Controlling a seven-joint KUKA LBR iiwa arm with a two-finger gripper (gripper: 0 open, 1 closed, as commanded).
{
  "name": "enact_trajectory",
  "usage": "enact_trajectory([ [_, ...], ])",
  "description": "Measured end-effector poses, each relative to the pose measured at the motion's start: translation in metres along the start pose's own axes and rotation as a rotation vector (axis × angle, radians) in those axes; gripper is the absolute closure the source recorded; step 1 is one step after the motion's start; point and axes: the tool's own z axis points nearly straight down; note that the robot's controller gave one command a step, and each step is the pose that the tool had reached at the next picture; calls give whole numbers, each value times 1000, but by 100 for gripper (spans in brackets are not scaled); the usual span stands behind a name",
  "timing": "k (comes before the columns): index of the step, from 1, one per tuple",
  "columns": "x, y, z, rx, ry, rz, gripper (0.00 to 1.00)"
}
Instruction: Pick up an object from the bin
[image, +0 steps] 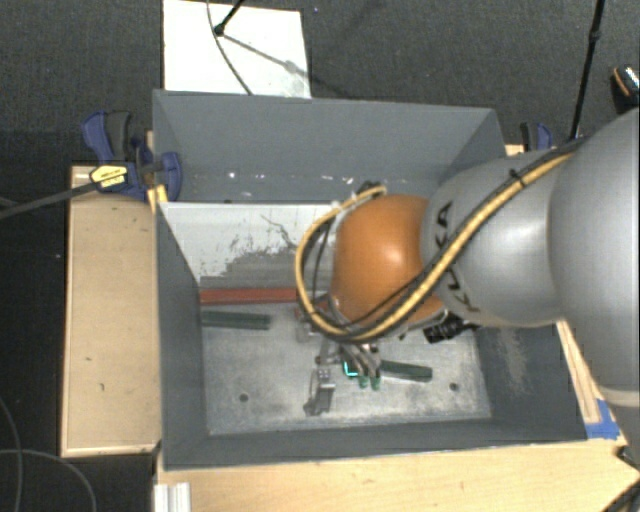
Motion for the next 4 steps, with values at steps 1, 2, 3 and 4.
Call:
enact_trajectory([
  [1, -57, -60, 48, 3, -9, -385, 0],
  [2, -8, -116, 13, 4, -6, -466, 0],
  [3, -31, -179, 62, 2, -6, -296, 0],
  [4, -32, -177, 61, 0, -8, -294, 100],
])
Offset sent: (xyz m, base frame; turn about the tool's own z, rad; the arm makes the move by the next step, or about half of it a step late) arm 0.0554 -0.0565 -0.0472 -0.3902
